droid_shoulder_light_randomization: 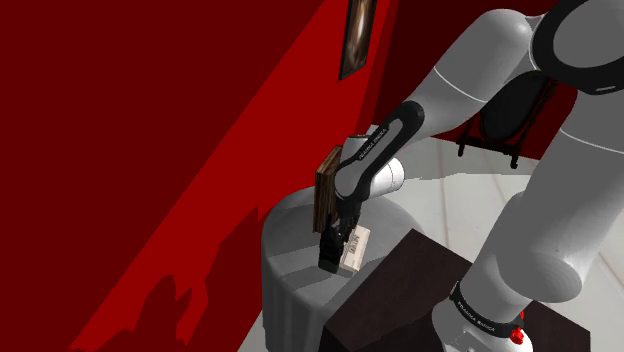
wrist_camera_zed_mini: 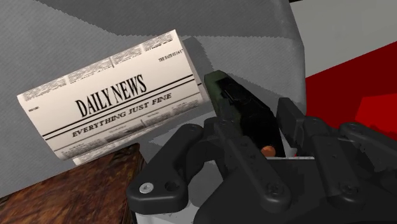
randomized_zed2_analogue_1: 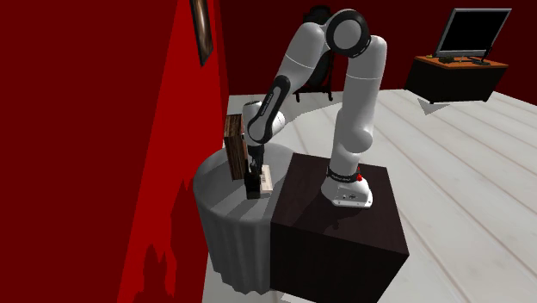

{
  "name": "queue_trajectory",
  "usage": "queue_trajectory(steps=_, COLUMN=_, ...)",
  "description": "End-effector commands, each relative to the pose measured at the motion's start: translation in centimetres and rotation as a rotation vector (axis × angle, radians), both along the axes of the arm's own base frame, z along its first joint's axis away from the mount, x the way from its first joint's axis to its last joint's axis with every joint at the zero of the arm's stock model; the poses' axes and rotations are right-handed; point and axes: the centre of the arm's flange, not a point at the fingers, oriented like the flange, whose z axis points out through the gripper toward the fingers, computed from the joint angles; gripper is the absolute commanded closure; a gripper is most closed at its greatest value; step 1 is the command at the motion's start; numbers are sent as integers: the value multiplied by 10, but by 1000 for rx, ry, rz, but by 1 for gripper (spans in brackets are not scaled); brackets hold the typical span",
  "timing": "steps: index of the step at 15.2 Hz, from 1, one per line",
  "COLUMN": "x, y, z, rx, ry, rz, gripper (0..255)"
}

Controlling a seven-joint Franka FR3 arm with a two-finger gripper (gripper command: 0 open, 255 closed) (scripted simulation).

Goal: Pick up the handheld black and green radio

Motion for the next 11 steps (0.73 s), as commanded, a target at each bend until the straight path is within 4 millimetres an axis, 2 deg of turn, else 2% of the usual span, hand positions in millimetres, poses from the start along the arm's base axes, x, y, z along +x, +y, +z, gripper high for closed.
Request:
queue_trajectory(steps=1, x=0, y=0, z=-1, rx=0, ry=2, rz=0, gripper=255)
queue_trajectory(steps=6, x=-1, y=-1, z=-1, rx=0, ry=2, rz=0, gripper=255)
queue_trajectory(steps=11, x=-1, y=-1, z=25, rx=0, ry=2, rz=0, gripper=255)
